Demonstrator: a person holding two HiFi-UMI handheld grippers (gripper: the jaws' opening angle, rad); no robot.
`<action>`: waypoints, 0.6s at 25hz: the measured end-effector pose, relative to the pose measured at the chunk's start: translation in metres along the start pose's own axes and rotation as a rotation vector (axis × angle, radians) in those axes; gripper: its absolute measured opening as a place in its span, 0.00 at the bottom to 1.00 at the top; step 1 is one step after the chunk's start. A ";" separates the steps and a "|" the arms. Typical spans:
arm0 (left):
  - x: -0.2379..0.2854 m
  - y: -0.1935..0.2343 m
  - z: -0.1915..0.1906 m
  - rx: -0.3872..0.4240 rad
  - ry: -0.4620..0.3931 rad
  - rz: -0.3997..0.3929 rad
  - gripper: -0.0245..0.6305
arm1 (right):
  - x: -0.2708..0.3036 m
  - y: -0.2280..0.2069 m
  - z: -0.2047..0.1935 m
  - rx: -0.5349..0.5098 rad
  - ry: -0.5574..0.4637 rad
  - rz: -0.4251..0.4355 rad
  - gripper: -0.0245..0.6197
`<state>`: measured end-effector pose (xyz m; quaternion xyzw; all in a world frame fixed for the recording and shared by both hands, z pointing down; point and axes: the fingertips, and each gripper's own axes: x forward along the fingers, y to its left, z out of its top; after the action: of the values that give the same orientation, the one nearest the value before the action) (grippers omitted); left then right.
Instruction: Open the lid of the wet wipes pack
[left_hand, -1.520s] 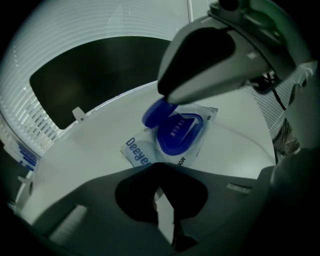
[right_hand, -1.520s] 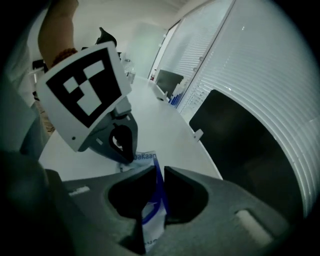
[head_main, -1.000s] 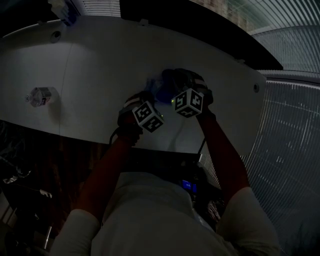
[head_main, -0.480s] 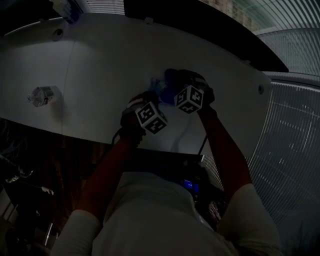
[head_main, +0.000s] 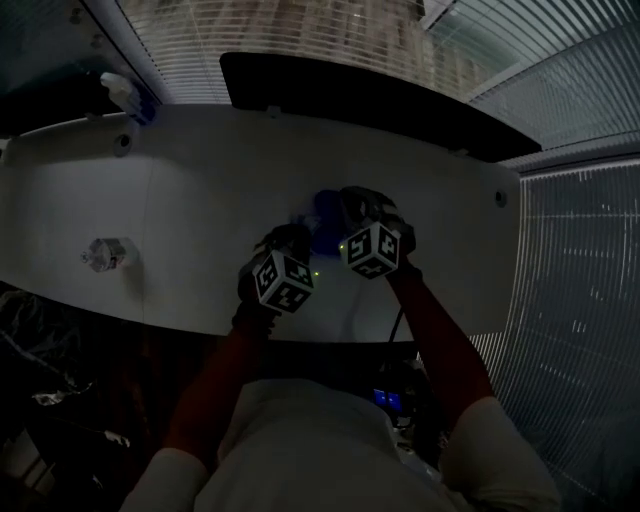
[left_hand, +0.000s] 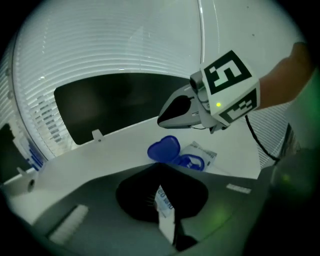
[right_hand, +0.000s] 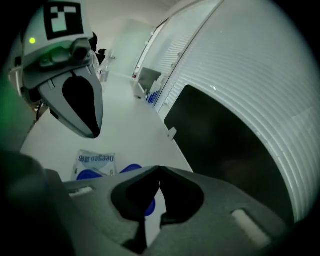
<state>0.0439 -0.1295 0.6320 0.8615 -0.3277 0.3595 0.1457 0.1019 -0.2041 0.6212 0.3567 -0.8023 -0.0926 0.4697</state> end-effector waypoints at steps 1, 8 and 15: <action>-0.006 0.003 0.012 0.003 -0.025 0.003 0.04 | -0.010 -0.008 0.009 0.028 -0.024 -0.021 0.04; -0.065 0.010 0.087 -0.020 -0.188 0.035 0.04 | -0.099 -0.046 0.062 0.252 -0.188 -0.103 0.04; -0.133 -0.001 0.150 -0.077 -0.367 0.051 0.04 | -0.187 -0.070 0.102 0.417 -0.341 -0.180 0.04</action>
<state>0.0529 -0.1410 0.4318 0.8978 -0.3841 0.1870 0.1070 0.1093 -0.1507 0.4032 0.4948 -0.8365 -0.0255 0.2342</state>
